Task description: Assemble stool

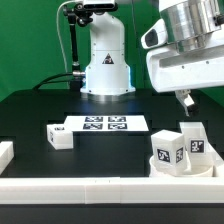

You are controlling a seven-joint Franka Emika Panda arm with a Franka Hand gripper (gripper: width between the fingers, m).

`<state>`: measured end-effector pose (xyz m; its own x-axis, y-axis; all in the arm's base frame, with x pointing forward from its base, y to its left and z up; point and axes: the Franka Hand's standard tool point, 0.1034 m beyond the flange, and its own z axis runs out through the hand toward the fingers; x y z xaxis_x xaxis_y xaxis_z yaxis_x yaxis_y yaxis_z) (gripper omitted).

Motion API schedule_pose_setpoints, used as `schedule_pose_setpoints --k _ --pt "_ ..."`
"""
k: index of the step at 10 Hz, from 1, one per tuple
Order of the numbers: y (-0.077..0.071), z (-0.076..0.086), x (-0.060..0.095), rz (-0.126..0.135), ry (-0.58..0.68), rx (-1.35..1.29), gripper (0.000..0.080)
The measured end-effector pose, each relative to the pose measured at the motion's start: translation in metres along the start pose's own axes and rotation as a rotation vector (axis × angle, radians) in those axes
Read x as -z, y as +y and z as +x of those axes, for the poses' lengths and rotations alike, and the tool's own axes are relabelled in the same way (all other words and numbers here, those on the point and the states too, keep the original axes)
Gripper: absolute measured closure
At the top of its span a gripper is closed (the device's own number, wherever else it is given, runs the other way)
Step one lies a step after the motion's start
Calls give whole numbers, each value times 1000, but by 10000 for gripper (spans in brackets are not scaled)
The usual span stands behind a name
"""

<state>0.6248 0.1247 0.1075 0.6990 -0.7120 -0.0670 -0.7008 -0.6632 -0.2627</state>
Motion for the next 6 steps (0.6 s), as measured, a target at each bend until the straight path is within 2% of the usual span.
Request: schedule_pose_setpoints --k 2,6 --pt "-5 0 3 -35 -7 193 151" --pt "-6 2 3 -36 -8 482 151"
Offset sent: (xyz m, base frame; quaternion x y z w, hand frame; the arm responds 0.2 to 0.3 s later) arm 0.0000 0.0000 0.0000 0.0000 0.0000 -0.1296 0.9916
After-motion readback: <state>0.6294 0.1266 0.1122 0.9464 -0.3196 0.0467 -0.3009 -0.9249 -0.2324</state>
